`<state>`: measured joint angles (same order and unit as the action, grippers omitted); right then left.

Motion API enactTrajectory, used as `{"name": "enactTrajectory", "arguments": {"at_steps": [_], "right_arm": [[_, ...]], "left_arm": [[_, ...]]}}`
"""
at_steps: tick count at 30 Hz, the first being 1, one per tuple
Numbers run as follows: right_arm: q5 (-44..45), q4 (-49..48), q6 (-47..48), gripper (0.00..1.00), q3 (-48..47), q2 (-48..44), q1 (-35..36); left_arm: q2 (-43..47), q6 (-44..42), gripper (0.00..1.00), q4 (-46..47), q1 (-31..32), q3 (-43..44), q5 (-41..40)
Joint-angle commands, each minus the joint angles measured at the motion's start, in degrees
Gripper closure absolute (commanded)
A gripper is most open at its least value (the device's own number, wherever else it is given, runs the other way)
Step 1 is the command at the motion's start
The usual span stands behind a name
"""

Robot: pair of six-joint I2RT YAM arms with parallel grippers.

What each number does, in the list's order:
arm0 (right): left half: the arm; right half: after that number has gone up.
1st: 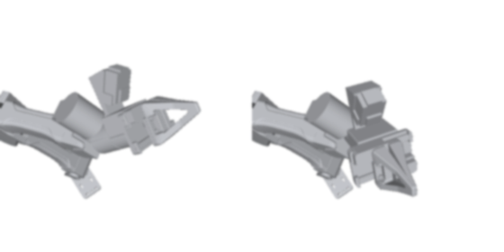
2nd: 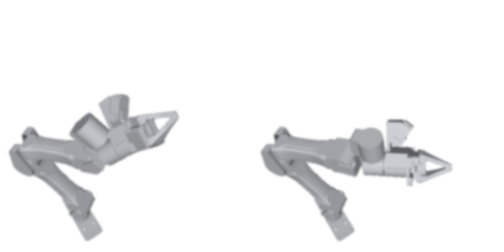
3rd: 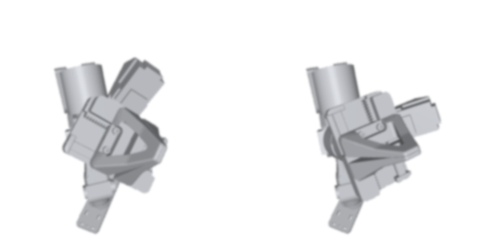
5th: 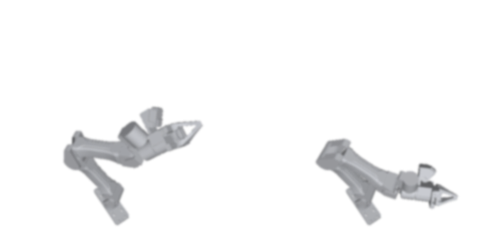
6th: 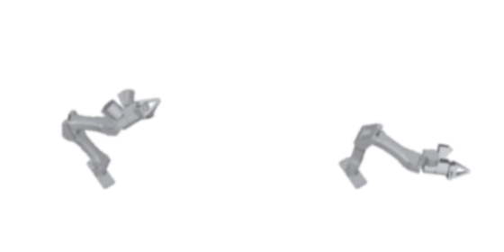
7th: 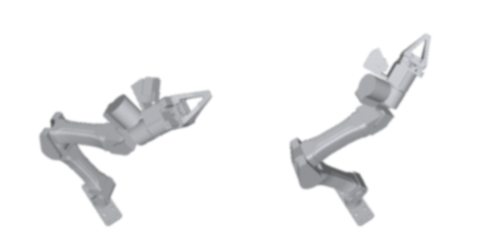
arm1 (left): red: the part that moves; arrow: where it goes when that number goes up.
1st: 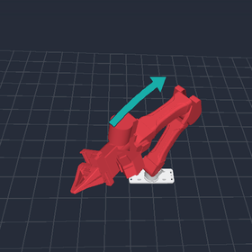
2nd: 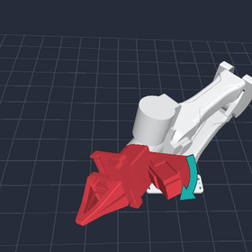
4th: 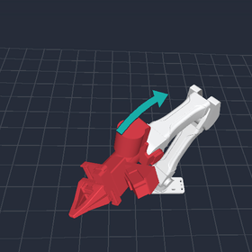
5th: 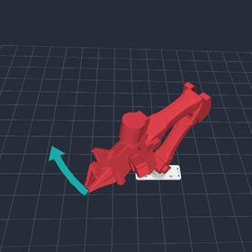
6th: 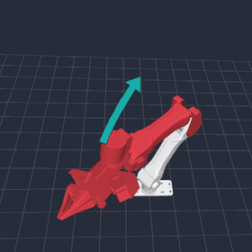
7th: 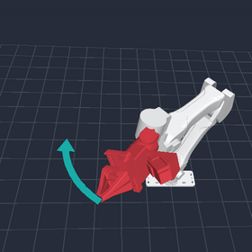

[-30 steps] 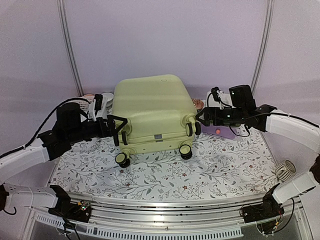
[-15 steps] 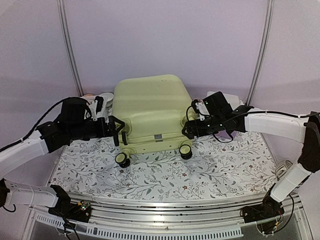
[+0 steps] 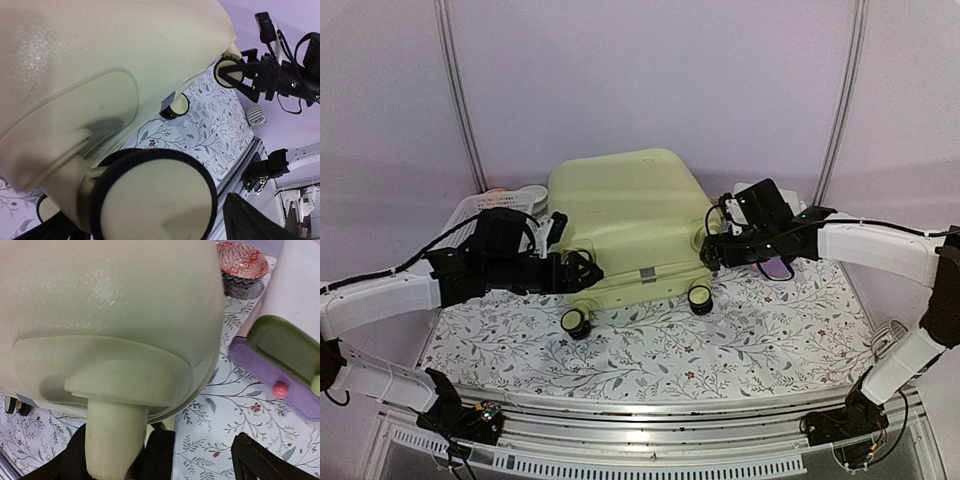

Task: Open, take out, and arrange the luggage

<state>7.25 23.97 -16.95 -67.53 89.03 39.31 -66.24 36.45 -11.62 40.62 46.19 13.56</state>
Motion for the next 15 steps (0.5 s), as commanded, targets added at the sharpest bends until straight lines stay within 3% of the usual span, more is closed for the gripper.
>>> {"name": "enactTrajectory", "arguments": {"at_steps": [1, 9, 15], "right_arm": [[6.5, 1.6, -1.3, 0.01, 0.7, -4.6, -4.6], [10.2, 3.9, 1.8, 0.01, 0.0, -9.8, -4.7], [13.2, 9.3, 1.6, 0.01, -1.3, -12.6, -2.3]], "left_arm": [[-4.8, 3.1, 0.09, 11.9, 4.6, 0.5, 5.2], [-15.6, 0.3, 0.08, 13.9, 11.3, 9.1, 4.4], [-10.1, -0.6, 0.08, 3.8, 14.2, 7.9, -4.9]]}}
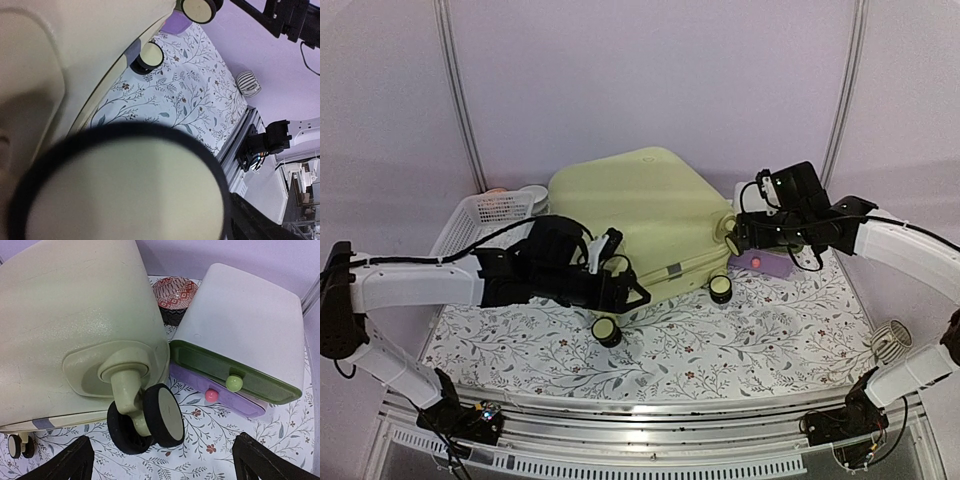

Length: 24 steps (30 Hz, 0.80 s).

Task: Open, take out, and arrange the luggage

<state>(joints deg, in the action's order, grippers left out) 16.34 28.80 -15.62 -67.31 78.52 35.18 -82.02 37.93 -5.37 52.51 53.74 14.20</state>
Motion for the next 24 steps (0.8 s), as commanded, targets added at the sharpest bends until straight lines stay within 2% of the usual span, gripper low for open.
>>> {"name": "enactTrajectory", "arguments": {"at_steps": [1, 6, 10, 11, 16, 21, 24], "right_arm": [[4.0, 4.7, 0.2, 0.01, -1.5, -2.5, 2.5], [-2.5, 2.4, 0.9, 0.01, -1.5, -4.1, 4.3], [-7.4, -1.8, 1.1, 0.01, -1.5, -4.8, 4.6], [-7.9, -2.7, 0.9, 0.01, -1.5, -4.9, 4.7], [-10.7, -6.7, -0.5, 0.01, -1.2, -5.5, 4.8], [-19.8, -13.1, -1.8, 0.01, 2.3, -6.4, 5.2], [-21.8, -15.9, -2.8, 0.01, 4.2, -6.7, 5.4]], "left_arm": [[8.1, -1.6, 0.08, -3.8, 2.4, -1.2, -6.8], [21.6, 1.1, 0.08, -6.4, 2.5, -11.2, -12.0], [29.9, 4.0, 0.12, -4.7, 2.3, -19.6, -19.9], [31.0, 4.0, 0.16, -2.8, 2.3, -21.4, -20.9], [33.2, 0.8, 0.49, 11.6, 2.3, -32.0, -24.5], [34.0, -8.7, 0.45, 25.0, 2.3, -40.1, -27.4], [33.2, -14.5, 0.46, 30.6, 2.2, -42.6, -28.1]]}}
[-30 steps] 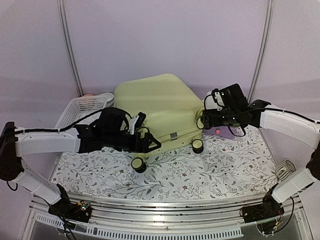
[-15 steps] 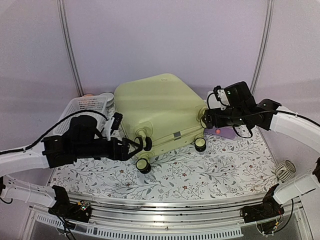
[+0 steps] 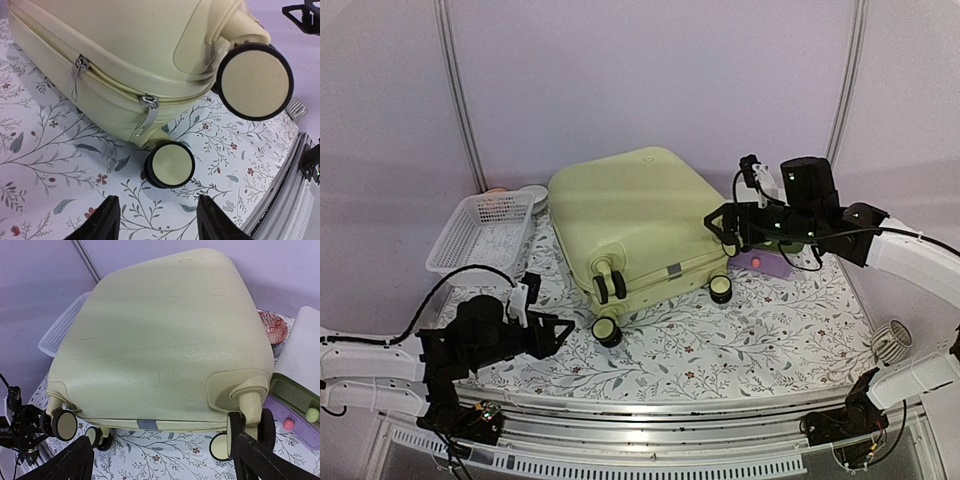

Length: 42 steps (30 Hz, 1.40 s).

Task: Open, take out, and arrange the luggage

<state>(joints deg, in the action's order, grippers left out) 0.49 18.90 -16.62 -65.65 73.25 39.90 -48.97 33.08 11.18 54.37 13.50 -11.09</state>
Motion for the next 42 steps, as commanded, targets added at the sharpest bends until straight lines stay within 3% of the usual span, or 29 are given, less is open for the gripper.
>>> {"name": "enactTrajectory", "arguments": {"at_steps": [1, 13, 18, 22, 33, 42], "right_arm": [[-6.4, -6.9, -2.1, 0.01, 3.0, -1.5, 0.6], [-14.8, -16.0, -4.8, 0.01, 6.3, 1.9, 3.0], [-15.8, -18.0, -6.2, 0.01, 7.7, 3.6, 6.0], [-15.5, -19.7, -7.4, 0.01, 10.0, 4.6, 7.9], [-15.7, -24.7, -11.5, 0.00, 12.0, 7.9, 9.8], [-15.3, -24.8, -11.3, 0.00, 10.9, 9.3, 9.8]], "left_arm": [[-0.2, -11.2, 0.45, 15.5, 0.4, -2.8, -2.9], [-11.6, -22.5, 0.55, 36.3, -2.0, -8.2, -0.9], [-18.2, -24.0, 0.42, 42.7, -5.6, -8.2, 4.2], [-24.7, -25.3, 0.41, 46.5, -7.1, -6.7, 6.7], [-42.8, -30.1, 0.56, 64.4, -8.1, -3.3, 11.3], [-49.3, -30.3, 0.57, 67.3, -8.3, -0.4, 7.1]]}}
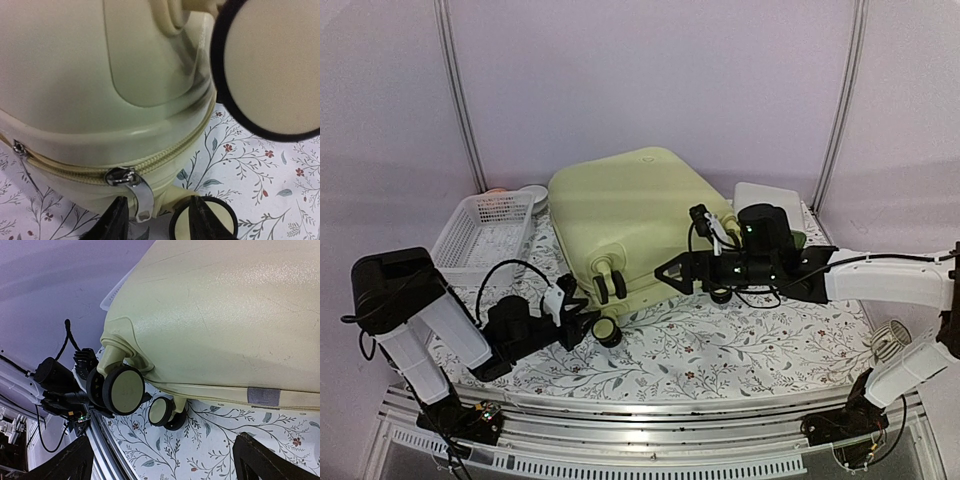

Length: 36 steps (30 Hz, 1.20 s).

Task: Open, take out, and arrange the luggage

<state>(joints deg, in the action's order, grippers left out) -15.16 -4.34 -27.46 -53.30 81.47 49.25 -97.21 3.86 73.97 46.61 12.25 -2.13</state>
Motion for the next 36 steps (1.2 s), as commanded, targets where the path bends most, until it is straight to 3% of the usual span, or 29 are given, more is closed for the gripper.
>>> {"name": "enactTrajectory", "arguments": {"at_steps": [1, 6, 10, 12, 15, 18, 23, 30, 36], "right_arm": [[0.4, -1.6, -0.5, 0.00, -1.5, 1.3, 0.4], [0.4, -1.6, -0.6, 0.00, -1.9, 2.3, 0.4], [0.5, -1.7, -0.5, 0.00, -2.4, 2.8, 0.5], [0.5, -1.7, -0.4, 0.00, -2.4, 3.2, 0.5], [0.0, -1.7, -0.4, 0.00, -2.7, 3.8, 0.5], [-0.4, -2.2, -0.6, 0.00, -2.8, 4.5, 0.5], [-2.1, -5.1, -1.0, 0.00, -3.5, 6.3, 0.5], [-7.7, -12.0, -2.1, 0.05, -5.8, 11.8, 0.5], [-10.0, -13.4, -2.0, 0.07, -7.6, 15.6, 0.6]], "left_arm": [[-1.3, -1.2, 0.59, 4.4, -0.5, 1.1, -1.9], [-1.9, -1.5, 0.61, 3.9, -0.5, 1.4, -2.7], [-1.7, -1.7, 0.71, 3.9, -0.5, 1.3, -3.0], [-1.7, -2.0, 0.80, 3.8, -0.5, 1.5, -2.4], [-1.4, -2.7, 1.00, 1.3, -0.5, 2.5, -0.8], [-1.0, -3.2, 1.00, -1.3, -0.5, 3.3, 2.5], [0.3, -2.3, 1.00, 2.7, -0.4, 1.2, 8.9], [-2.3, 0.1, 1.00, 12.9, -0.4, -0.1, 26.6], [-2.5, -0.4, 1.00, 8.6, 0.3, 2.3, 35.1]]}}
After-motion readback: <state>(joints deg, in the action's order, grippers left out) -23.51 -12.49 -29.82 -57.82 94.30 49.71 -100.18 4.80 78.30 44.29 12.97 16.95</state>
